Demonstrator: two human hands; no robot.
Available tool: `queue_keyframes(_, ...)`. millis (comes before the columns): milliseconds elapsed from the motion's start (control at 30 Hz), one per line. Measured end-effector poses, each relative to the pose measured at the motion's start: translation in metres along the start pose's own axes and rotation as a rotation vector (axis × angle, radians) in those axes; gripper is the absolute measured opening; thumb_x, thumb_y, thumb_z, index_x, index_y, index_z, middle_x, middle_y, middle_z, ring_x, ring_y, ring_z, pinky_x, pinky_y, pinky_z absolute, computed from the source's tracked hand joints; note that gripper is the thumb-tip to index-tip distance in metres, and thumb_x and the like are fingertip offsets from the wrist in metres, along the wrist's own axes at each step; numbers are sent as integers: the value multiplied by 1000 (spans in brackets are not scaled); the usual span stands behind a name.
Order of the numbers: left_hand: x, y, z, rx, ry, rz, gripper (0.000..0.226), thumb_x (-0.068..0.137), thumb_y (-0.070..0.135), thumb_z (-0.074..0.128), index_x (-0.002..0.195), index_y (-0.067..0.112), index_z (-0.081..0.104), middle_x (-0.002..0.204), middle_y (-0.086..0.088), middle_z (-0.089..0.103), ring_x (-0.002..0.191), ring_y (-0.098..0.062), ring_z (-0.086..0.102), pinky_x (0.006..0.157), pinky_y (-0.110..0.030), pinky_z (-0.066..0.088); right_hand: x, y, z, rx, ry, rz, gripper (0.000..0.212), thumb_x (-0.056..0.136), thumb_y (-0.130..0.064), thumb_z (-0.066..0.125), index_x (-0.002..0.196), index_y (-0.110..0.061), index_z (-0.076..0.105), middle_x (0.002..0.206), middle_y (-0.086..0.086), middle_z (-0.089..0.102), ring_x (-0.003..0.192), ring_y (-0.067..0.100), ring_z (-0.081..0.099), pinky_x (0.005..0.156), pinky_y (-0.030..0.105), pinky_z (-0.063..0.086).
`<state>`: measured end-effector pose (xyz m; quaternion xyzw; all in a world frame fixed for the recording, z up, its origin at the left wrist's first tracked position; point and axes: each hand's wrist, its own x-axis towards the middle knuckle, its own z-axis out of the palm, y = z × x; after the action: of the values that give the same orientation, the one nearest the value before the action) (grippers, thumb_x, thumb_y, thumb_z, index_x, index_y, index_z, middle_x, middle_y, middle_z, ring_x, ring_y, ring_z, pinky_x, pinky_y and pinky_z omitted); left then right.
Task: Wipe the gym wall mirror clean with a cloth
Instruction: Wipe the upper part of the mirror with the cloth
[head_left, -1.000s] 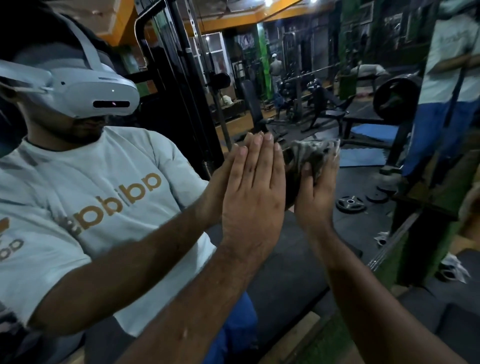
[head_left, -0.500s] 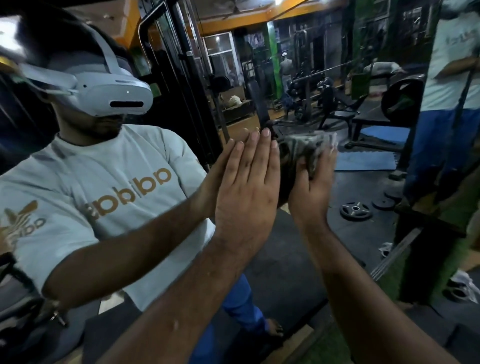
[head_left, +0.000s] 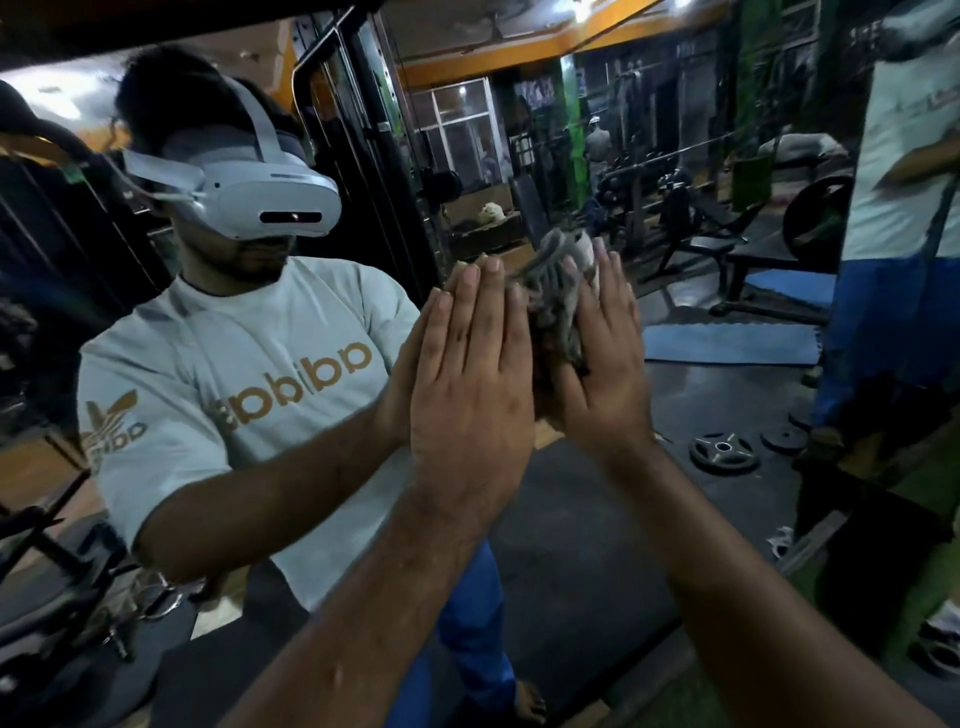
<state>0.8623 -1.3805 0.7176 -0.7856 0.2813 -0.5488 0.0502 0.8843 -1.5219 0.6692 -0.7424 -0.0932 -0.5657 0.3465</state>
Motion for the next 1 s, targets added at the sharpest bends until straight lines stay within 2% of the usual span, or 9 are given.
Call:
queue_keyframes(67, 3, 8, 5, -1, 24, -6, 58, 102, 23, 50, 154, 1, 35, 163, -20, 27, 153, -33, 22, 126, -46, 14, -4, 27, -8, -19, 68, 84, 67, 99, -18, 46, 163, -12, 27, 172, 16, 19, 162, 28, 9, 126, 62, 16)
queue_keyframes(133, 6, 18, 13, -4, 35, -3, 56, 103, 22, 48, 154, 2, 34, 163, -19, 27, 153, -33, 21, 127, -45, 12, 6, 33, -13, 68, 193, 336, 67, 103, -25, 47, 165, -13, 25, 174, 10, 17, 162, 23, 7, 128, 58, 15)
queue_keyframes(200, 13, 29, 21, -18, 38, 12, 53, 103, 16, 45, 152, 1, 37, 162, -20, 29, 153, -33, 22, 126, -46, 15, 28, 24, -14, 131, 195, 449, 71, 100, -30, 45, 166, -15, 22, 175, 7, 13, 162, 19, 3, 130, 55, 11)
queue_keyframes(367, 31, 44, 33, -89, 40, 34, 46, 101, 13, 45, 145, 2, 50, 161, -19, 32, 152, -32, 24, 126, -47, 17, 22, 45, -19, 10, 76, 52, 68, 98, -16, 49, 162, -13, 28, 172, 17, 20, 162, 32, 10, 126, 65, 15)
queue_keyframes(567, 40, 53, 40, -85, 52, 18, 59, 99, 17, 53, 153, 1, 37, 163, -19, 27, 154, -33, 19, 127, -45, 5, 51, 64, -28, 167, 306, 468, 65, 102, -31, 45, 163, -14, 30, 173, 5, 23, 161, 21, 15, 128, 56, 19)
queue_keyframes(667, 50, 57, 42, -99, 96, 16, 55, 99, 14, 43, 152, 0, 38, 162, -19, 29, 153, -33, 20, 127, -45, 6, 64, 55, -28, 86, 188, 203, 63, 100, -14, 51, 161, -14, 34, 172, 7, 20, 162, 26, 12, 128, 60, 16)
queue_keyframes(767, 58, 61, 45, -105, 88, 14, 58, 99, 19, 49, 153, 0, 36, 163, -18, 27, 154, -33, 19, 127, -44, 3, 47, 76, -32, -12, 124, -6, 62, 100, -15, 48, 159, -13, 32, 170, 17, 25, 161, 33, 17, 125, 64, 18)
queue_keyframes(933, 71, 73, 50, -93, 67, 13, 61, 100, 21, 52, 154, 0, 33, 164, -18, 25, 154, -32, 17, 127, -43, -1, 73, 111, -43, 158, 279, 382, 57, 104, -39, 46, 156, -16, 40, 162, 11, 41, 152, 35, 35, 119, 65, 32)
queue_keyframes(1000, 78, 82, 52, -83, 66, 7, 61, 100, 21, 45, 155, 0, 30, 164, -19, 23, 154, -33, 15, 127, -44, 0, 84, 102, -45, 93, 269, 334, 57, 104, -30, 46, 158, -13, 40, 165, 12, 37, 156, 31, 28, 123, 61, 27)
